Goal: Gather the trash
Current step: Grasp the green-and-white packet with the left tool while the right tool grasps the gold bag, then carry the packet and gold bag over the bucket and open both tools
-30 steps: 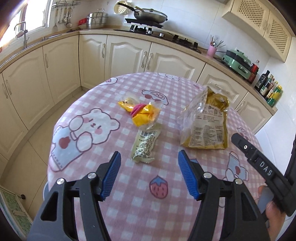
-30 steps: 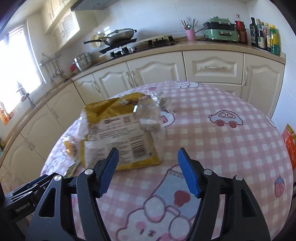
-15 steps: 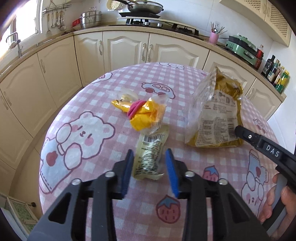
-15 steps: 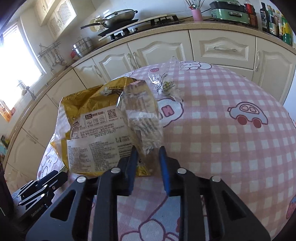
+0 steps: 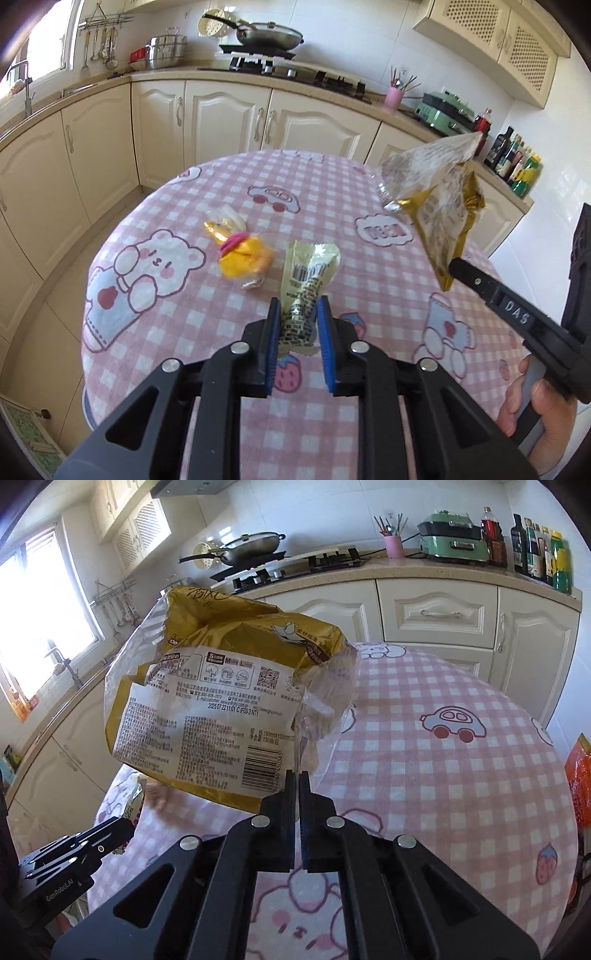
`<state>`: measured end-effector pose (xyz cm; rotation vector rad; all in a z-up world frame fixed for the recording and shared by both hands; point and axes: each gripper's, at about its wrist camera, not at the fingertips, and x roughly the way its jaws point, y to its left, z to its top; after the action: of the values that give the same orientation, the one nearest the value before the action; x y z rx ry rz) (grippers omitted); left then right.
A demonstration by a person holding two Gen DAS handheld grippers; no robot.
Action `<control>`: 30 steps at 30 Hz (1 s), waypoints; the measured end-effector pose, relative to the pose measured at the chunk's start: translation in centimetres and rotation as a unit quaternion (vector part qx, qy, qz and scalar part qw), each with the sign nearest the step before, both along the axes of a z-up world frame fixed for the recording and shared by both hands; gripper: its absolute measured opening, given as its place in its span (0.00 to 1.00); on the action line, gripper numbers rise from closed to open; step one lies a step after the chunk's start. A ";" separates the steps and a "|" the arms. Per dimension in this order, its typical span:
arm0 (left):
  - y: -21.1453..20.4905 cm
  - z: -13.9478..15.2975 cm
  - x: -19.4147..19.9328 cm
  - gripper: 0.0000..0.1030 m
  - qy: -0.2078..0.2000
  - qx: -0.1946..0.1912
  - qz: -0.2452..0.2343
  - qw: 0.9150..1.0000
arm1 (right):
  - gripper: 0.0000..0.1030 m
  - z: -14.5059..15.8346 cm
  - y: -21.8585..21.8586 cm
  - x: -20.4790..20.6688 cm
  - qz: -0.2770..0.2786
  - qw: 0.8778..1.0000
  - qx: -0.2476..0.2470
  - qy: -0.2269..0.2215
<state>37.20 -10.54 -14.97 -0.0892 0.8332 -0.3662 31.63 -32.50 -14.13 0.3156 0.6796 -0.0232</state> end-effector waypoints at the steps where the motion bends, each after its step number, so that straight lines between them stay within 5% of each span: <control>1: 0.3 0.5 -0.6 0.18 -0.005 -0.005 0.000 1.000 | 0.01 0.4 0.5 -0.4 0.004 1.000 -0.001 -0.005; 15: 11.1 3.9 -7.2 0.18 -0.045 -0.033 0.085 0.995 | 0.01 3.6 13.4 -2.9 0.130 0.991 -0.003 -0.034; 30: 31.0 -1.5 -12.1 0.18 0.001 -0.043 0.256 0.966 | 0.01 -1.4 33.8 -1.8 0.292 0.956 -0.002 0.026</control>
<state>25.05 20.42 -16.52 -0.3788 0.7653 0.0858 29.86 1.28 -15.48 0.1005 0.8042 0.5330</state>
